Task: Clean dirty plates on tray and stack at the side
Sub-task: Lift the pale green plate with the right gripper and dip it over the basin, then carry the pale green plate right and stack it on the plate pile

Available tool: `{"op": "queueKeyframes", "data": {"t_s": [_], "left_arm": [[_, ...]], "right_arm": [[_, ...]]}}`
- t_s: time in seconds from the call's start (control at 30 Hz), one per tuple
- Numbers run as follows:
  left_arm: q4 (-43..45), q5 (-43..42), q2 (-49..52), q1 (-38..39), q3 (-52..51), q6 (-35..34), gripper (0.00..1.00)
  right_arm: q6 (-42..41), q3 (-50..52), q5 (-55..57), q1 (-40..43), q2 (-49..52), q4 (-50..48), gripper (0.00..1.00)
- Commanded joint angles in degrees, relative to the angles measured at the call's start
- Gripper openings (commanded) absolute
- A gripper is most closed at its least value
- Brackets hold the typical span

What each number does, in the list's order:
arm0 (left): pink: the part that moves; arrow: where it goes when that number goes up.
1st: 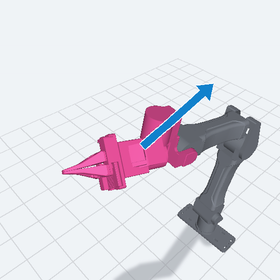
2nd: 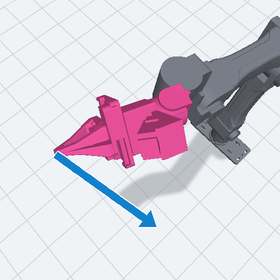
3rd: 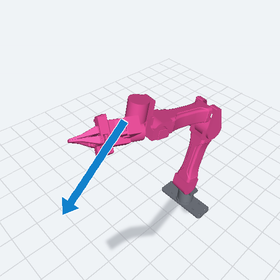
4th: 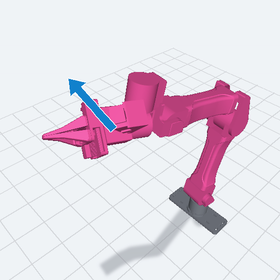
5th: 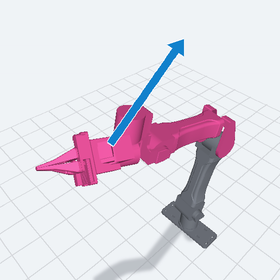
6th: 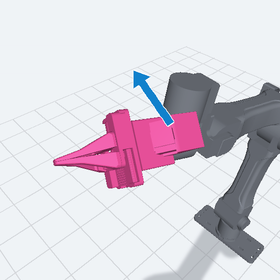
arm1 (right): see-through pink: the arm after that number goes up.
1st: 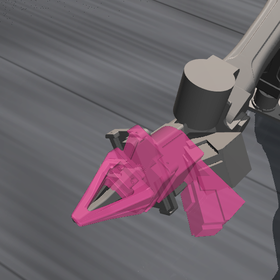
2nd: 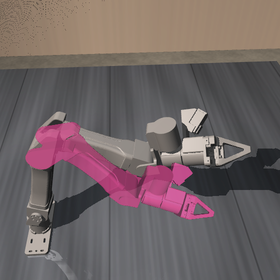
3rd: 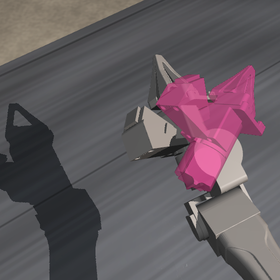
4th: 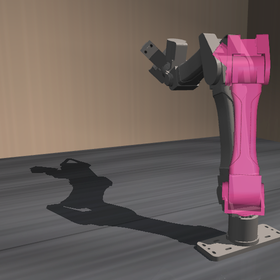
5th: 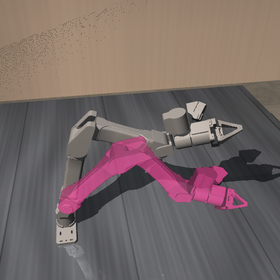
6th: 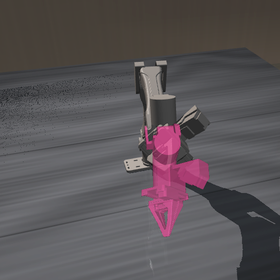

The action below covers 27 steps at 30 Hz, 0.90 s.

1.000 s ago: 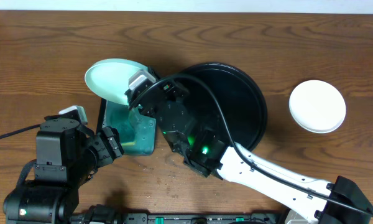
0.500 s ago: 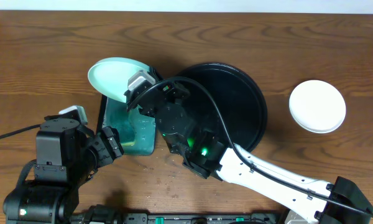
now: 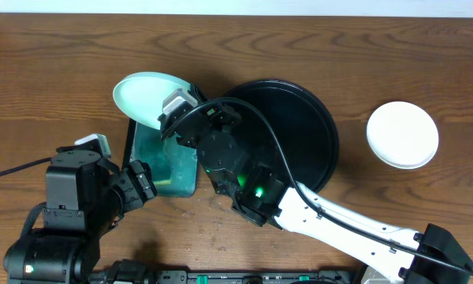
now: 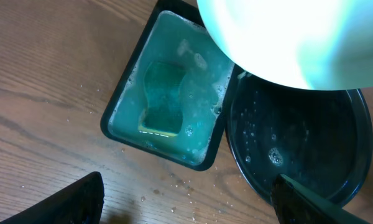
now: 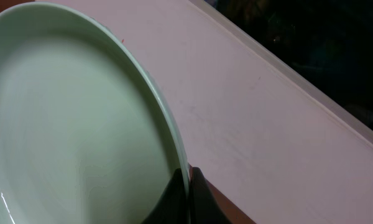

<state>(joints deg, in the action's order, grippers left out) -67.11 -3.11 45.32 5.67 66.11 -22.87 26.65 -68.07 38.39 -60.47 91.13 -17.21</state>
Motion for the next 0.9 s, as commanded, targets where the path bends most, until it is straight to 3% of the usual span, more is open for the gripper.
{"op": "queueKeyframes", "data": {"t_s": [0.0, 0.27, 0.33, 0.4, 0.47, 0.53, 0.57, 0.73, 0.87], "left_arm": [[-0.20, -0.35, 0.17, -0.31, 0.79, 0.13, 0.86], [-0.20, -0.35, 0.17, -0.31, 0.79, 0.13, 0.86], [-0.17, -0.35, 0.17, -0.31, 0.79, 0.13, 0.86], [-0.17, -0.35, 0.17, -0.31, 0.79, 0.13, 0.86], [-0.17, -0.35, 0.17, -0.31, 0.79, 0.13, 0.86], [-0.17, -0.35, 0.17, -0.31, 0.79, 0.13, 0.86], [-0.17, -0.35, 0.17, -0.31, 0.79, 0.13, 0.86], [-0.17, -0.35, 0.17, -0.31, 0.79, 0.13, 0.87], [-0.17, -0.35, 0.17, -0.31, 0.79, 0.13, 0.86]], "right_arm": [[0.28, -0.61, 0.81, -0.37, -0.81, -0.39, 0.01], [-1.60, -0.61, 0.81, 0.55, -0.68, 0.09, 0.01], [-7.93, -0.61, 0.83, 2.78, -0.26, 1.79, 0.01], [-20.48, -0.61, 0.81, 6.16, 0.24, 5.66, 0.01], [-38.82, -0.61, -1.18, 10.82, 0.39, 13.79, 0.01], [-54.75, -0.61, -11.89, 16.74, 0.39, 21.79, 0.01], [-58.18, -0.61, -19.28, 19.78, 0.39, 23.82, 0.01], [-59.58, -0.63, -52.04, 35.74, -0.59, 29.38, 0.01], [-61.22, -0.63, -56.65, 50.25, -2.84, 41.18, 0.01]]}}
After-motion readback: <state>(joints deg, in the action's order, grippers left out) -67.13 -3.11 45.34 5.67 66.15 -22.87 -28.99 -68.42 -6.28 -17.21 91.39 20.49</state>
